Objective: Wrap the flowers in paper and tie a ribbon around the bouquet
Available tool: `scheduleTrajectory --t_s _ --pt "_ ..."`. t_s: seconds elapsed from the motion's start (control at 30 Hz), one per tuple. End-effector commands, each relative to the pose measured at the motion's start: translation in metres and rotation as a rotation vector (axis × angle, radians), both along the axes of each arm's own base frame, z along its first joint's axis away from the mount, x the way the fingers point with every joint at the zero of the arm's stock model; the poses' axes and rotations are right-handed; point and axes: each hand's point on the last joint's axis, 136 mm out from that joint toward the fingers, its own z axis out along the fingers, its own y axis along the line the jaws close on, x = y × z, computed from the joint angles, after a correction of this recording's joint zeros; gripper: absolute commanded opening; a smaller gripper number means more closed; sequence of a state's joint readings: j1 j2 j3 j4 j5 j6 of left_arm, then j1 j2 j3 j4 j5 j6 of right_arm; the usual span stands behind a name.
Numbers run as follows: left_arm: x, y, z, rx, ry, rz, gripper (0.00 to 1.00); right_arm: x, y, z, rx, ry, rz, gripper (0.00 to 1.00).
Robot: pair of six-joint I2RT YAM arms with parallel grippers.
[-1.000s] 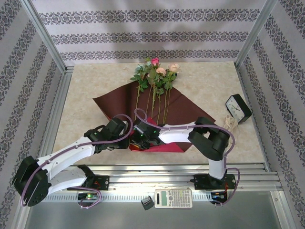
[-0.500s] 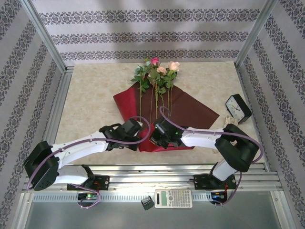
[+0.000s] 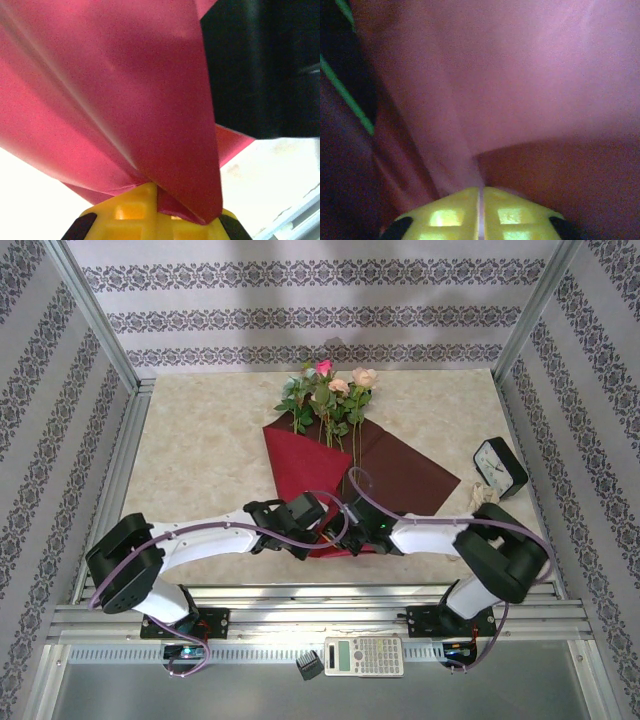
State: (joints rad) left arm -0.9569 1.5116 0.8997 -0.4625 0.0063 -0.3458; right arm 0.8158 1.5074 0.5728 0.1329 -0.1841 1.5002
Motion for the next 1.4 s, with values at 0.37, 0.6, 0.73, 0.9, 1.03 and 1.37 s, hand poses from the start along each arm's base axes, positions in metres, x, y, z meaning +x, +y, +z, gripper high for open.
scheduleTrajectory --t_s 0.37,0.6,0.73,0.9,1.03,1.37 --pt "0.003 -0.016 0.003 -0.021 -0.040 -0.059 0.00 0.027 -0.019 0.073 0.161 -0.188 -0.048 0.55" --pt "0.003 -0.018 0.006 -0.032 -0.045 -0.062 0.00 0.040 0.009 0.068 0.182 -0.170 -0.006 0.57" --pt "0.002 -0.019 0.005 -0.033 -0.041 -0.070 0.00 0.045 0.019 0.062 0.182 -0.157 0.014 0.56" --pt "0.000 -0.020 0.005 -0.037 -0.037 -0.081 0.00 0.045 0.024 0.053 0.176 -0.146 0.013 0.47" --pt "0.002 -0.021 0.009 -0.042 -0.050 -0.085 0.00 0.045 0.016 0.046 0.129 -0.152 0.008 0.22" --pt "0.001 -0.019 0.008 -0.038 -0.050 -0.075 0.00 0.036 0.001 0.075 0.124 -0.257 0.005 0.58"
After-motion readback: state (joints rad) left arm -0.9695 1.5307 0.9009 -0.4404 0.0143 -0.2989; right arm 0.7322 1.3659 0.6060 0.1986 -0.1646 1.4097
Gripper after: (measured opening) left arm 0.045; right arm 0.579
